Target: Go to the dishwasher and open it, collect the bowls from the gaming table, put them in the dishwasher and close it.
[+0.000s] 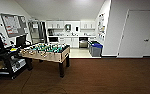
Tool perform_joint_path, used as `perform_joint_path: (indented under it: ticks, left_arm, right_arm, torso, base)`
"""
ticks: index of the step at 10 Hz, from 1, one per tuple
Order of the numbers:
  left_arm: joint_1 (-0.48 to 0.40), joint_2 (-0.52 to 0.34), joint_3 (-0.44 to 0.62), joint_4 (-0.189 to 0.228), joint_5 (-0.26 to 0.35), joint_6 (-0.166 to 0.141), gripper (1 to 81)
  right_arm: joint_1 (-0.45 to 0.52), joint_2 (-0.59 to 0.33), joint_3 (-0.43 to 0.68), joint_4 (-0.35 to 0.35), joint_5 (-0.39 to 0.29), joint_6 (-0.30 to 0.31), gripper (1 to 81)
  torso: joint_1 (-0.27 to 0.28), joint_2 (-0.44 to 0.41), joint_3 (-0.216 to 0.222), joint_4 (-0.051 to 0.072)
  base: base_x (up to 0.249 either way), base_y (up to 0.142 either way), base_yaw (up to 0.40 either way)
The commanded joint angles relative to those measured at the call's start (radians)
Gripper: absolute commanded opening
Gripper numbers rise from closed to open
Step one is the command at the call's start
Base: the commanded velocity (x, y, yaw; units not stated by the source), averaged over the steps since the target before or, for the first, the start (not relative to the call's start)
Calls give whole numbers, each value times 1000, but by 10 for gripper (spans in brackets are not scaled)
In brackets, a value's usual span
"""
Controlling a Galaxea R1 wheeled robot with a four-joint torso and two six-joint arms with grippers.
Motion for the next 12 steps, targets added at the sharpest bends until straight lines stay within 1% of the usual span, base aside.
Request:
perform_joint_path:
  ticks: [1,5,12]
  left_arm:
    - [-50,-10,7,18,21,3,10]
    - [-49,-11,7,18,21,3,10]
    - [-49,-11,7,18,21,3,10]
  right_arm:
    - [51,-17,6,-5,-51,0,10]
    - [54,-16,5,-5,-51,0,10]
    - [55,-16,5,-7,-51,0,10]
  torso:
    - [0,0,0,0]
    - [0,0,0,0]
    - [0,0,0,0]
  base:
    - [141,-69,0]
    - [143,-88,0]
    - [139,0,0]
